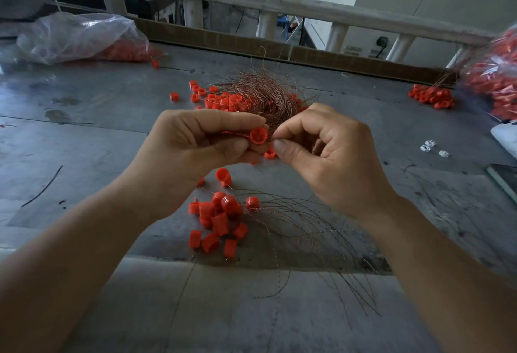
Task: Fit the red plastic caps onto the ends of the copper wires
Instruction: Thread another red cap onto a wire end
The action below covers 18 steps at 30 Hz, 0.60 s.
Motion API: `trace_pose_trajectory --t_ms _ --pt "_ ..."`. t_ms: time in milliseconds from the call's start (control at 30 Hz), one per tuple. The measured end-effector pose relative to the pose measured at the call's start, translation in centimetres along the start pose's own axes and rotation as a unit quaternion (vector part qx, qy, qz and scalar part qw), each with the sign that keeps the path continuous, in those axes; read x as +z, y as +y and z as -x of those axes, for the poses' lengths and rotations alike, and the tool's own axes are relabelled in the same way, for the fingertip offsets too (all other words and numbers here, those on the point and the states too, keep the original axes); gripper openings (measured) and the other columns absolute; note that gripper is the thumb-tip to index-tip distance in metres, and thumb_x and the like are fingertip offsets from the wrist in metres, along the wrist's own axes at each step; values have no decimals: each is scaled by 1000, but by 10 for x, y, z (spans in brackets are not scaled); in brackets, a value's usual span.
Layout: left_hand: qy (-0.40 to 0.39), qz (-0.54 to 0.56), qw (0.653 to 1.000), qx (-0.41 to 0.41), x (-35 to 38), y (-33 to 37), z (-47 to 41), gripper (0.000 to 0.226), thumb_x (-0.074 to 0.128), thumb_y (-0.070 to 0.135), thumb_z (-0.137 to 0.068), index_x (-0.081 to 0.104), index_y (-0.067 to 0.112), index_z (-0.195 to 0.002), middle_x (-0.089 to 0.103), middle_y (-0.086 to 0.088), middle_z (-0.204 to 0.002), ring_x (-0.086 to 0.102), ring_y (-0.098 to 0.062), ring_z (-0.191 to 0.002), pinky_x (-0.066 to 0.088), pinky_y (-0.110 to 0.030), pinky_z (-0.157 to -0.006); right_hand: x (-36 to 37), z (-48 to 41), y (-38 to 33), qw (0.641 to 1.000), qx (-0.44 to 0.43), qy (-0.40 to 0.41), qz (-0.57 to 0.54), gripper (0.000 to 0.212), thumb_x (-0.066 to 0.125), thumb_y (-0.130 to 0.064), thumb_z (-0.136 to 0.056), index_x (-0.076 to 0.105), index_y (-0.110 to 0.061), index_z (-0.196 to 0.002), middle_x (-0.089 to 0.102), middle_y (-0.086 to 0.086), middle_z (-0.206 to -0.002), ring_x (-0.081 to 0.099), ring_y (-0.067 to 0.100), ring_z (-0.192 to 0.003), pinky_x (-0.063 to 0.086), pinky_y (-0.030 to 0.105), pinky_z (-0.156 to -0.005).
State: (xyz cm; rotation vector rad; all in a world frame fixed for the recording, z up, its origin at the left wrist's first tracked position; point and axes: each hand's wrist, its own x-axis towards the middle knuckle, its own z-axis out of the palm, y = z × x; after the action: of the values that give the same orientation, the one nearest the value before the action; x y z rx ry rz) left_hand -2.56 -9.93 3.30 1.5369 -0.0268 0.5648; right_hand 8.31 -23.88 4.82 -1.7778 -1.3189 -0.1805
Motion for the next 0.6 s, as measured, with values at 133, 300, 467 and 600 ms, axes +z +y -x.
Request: trace_pose_trajectory --t_ms 133,300,467,600 --pt "3 -3 1000 1 -1 1 1 29 65 9 -68 69 18 -94 74 1 -87 70 -17 -84 53 -17 -71 0 1 -1 1000 1 -1 1 3 65 -15 -77 66 -17 -75 53 -11 -70 49 0 -64 37 9 -58" --pt "4 2 1000 3 -3 1 1 26 67 6 -66 75 24 -84 74 0 -85 70 -17 -83 54 -19 -71 0 0 -2 1000 4 -8 -10 3 63 -14 -76 66 -15 -75 53 -11 -69 49 -1 -64 37 8 -58" --pt "-15 38 999 -12 -5 3 0 24 74 1 -61 75 16 -80 73 -5 -82 70 -16 -78 54 -19 -67 -1 -1 -4 998 21 -17 -54 10 61 -12 -76 65 -20 -77 56 -10 -71 52 -1 -65 37 7 -57" --pt "-27 92 995 -24 -3 5 1 21 66 9 -57 74 12 -76 73 -5 -82 69 -14 -75 54 -19 -64 -3 -2 -6 989 56 -34 -131 20 67 -4 -78 63 -23 -76 59 -10 -67 55 2 -61 43 11 -55"
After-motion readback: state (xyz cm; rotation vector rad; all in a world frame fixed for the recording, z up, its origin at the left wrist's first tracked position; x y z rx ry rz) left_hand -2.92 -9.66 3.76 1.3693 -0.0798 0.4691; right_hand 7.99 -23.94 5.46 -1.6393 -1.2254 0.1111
